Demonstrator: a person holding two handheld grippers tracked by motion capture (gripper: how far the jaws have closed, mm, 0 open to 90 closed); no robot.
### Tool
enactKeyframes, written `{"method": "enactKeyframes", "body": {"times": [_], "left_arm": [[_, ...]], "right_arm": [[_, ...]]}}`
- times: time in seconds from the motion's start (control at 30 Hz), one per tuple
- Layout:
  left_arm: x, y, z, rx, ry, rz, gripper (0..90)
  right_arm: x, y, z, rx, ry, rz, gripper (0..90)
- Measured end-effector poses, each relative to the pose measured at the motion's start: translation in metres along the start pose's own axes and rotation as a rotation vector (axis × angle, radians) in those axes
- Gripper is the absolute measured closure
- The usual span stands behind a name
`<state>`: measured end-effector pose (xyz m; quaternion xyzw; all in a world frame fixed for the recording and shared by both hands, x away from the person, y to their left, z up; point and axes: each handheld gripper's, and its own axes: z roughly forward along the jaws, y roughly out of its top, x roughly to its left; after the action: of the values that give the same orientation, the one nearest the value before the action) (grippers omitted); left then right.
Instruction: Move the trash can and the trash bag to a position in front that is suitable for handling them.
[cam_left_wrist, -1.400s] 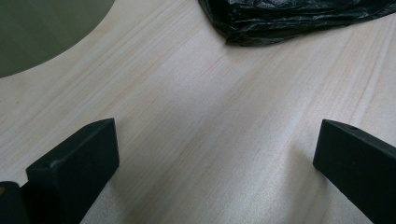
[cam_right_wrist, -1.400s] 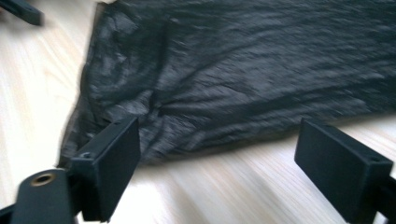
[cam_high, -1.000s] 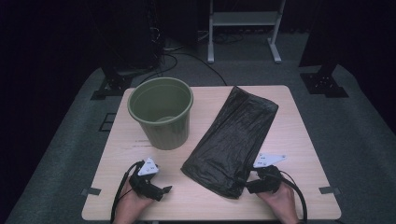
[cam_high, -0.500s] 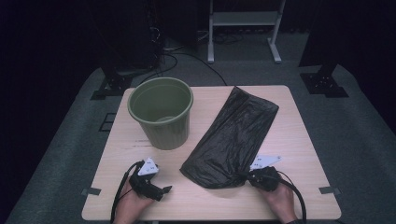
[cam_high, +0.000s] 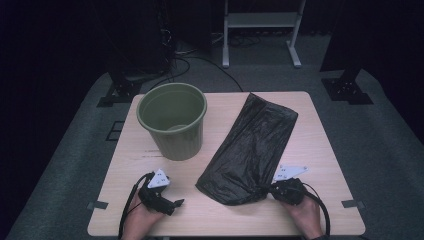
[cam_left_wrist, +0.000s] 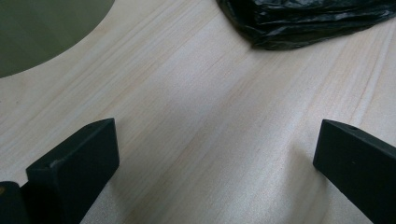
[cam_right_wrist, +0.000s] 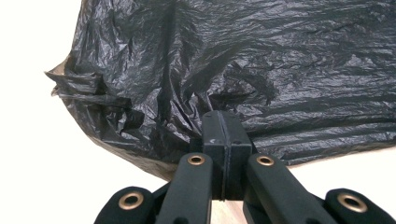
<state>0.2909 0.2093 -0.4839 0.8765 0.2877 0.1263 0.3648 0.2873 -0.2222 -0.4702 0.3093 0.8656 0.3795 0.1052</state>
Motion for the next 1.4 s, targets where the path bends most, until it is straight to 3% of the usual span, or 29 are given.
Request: {"method": "enactKeyframes", "body": {"times": [0.57, 1.13, 1.23, 1.3, 1.33, 1.37, 1.4], "left_arm": [[0.0, 0.0, 0.0, 0.0, 0.003, -0.003, 0.0], [-0.001, 0.0, 0.0, 0.0, 0.005, -0.005, 0.0], [-0.001, 0.0, 0.0, 0.0, 0.005, -0.005, 0.0], [-0.001, 0.0, 0.0, 0.0, 0.005, -0.005, 0.0], [-0.001, 0.0, 0.0, 0.0, 0.005, -0.005, 0.0], [-0.001, 0.0, 0.0, 0.0, 0.005, -0.005, 0.0], [-0.001, 0.0, 0.0, 0.0, 0.005, -0.005, 0.0]], "right_arm": [[-0.022, -0.034, -0.042, 0.011, -0.048, 0.083, 89.8], [-0.03, -0.062, -0.071, -0.007, -0.077, 0.133, 88.0], [-0.03, -0.062, -0.078, -0.046, -0.099, 0.134, 65.7], [-0.031, -0.062, -0.079, -0.055, -0.102, 0.137, 61.0], [-0.032, -0.061, -0.08, -0.062, -0.107, 0.141, 54.0], [-0.034, -0.06, -0.079, -0.068, -0.128, 0.151, 40.6], [-0.034, -0.06, -0.079, -0.068, -0.128, 0.151, 40.6]]}}
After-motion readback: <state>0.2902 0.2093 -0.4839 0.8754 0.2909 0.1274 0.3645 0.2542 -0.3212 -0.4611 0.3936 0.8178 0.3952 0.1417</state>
